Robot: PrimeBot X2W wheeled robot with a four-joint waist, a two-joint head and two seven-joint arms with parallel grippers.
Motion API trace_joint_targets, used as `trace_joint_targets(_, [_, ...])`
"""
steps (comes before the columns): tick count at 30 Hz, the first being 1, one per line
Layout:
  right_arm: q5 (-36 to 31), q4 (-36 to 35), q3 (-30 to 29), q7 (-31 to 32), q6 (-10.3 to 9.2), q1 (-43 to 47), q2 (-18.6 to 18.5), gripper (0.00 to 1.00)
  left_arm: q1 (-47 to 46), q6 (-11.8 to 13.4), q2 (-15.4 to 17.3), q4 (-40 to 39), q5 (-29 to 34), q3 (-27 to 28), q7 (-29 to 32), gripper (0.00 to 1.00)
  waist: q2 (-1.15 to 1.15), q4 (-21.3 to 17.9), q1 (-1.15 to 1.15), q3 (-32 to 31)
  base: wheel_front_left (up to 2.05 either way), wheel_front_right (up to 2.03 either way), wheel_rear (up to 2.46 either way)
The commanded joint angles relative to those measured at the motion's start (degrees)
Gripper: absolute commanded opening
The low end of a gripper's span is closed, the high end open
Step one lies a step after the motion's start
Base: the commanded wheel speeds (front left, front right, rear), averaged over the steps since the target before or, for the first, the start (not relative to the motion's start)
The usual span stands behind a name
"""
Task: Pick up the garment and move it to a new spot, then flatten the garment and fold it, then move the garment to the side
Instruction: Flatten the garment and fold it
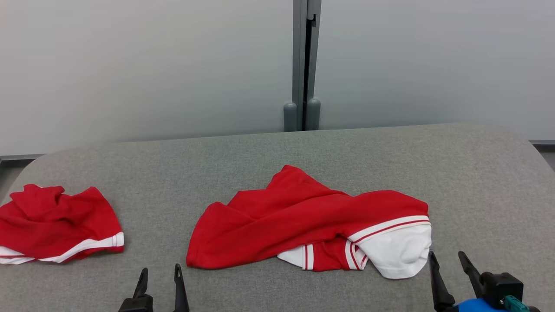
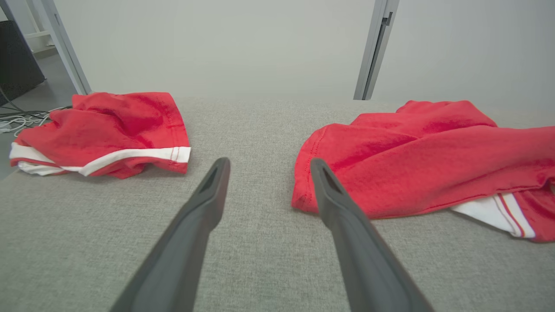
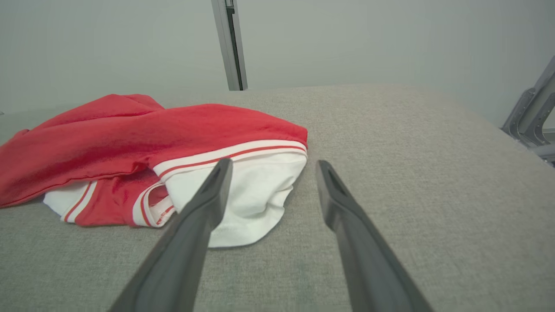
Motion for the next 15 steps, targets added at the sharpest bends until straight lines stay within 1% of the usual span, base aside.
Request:
trace_joint_targets(1, [0.3, 0.3, 0.1, -0.3, 0.01, 0.7, -0.1, 1.00, 0.6, -0.3, 0.0, -0.2, 0.3, 0.1, -0.2, 1.00, 0.01, -0.1, 0.01, 0.3, 0.00, 0.00, 0.00])
trace_joint_targets(5, [0.7, 1.9, -0.2, -0.3, 0.01, 0.1, -0.2, 1.00, -0.2, -0.6, 0.0, -0.2, 0.4, -0.2, -0.2, 1.00, 0.01, 0.0, 0.01, 1.1, 0.00, 0.00, 0.00])
trace_joint_targets(8, [1.3, 3.9, -2.1, -0.3, 0.01, -0.9, -0.1, 1.00, -1.0, -0.9, 0.0, -0.2, 0.1, -0.9, -0.2, 1.00, 0.01, 0.2, 0.01, 2.1, 0.00, 0.00, 0.00])
trace_joint_targets(15, [0.2, 8.3, -5.7, -0.3, 0.01, -4.2, -0.1, 1.00, -1.6, -1.0, 0.0, 0.0, -0.4, -2.0, -0.2, 1.00, 0.01, 1.6, 0.01, 4.3, 0.00, 0.00, 0.00])
